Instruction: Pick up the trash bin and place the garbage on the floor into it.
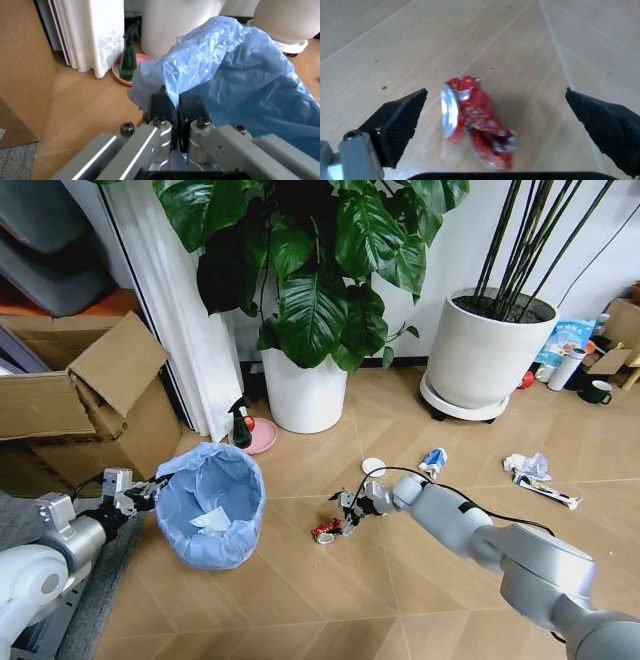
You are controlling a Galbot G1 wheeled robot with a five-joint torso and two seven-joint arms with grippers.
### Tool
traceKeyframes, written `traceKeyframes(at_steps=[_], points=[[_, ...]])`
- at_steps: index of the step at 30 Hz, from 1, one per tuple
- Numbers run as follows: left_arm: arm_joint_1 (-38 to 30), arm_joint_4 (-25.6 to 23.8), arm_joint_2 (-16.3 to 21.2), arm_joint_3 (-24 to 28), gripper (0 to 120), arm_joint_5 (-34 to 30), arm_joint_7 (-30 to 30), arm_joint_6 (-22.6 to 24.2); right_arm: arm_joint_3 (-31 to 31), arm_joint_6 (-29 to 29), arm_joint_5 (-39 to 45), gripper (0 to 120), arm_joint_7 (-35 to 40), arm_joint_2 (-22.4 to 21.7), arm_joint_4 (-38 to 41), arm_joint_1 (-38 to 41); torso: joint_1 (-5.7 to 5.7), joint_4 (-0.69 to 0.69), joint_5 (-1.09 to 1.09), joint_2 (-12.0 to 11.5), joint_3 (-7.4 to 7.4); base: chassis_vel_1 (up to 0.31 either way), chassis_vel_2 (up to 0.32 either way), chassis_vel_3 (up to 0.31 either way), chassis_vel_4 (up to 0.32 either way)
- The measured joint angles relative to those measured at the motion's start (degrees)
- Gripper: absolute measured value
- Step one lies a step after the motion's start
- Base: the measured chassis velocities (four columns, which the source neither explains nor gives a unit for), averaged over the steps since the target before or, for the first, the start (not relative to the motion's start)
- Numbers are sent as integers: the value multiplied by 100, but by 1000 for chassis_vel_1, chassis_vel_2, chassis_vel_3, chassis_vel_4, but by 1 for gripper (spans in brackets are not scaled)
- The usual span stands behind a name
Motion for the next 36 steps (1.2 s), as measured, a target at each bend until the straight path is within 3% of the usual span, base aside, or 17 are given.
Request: traceKeyframes(at_steps=[36], points=[[-16, 101, 50, -59, 0, -32, 192, -124, -194, 7, -385, 98, 303, 556, -838, -3, 0, -1, 0, 0, 0, 0, 0, 0, 0]])
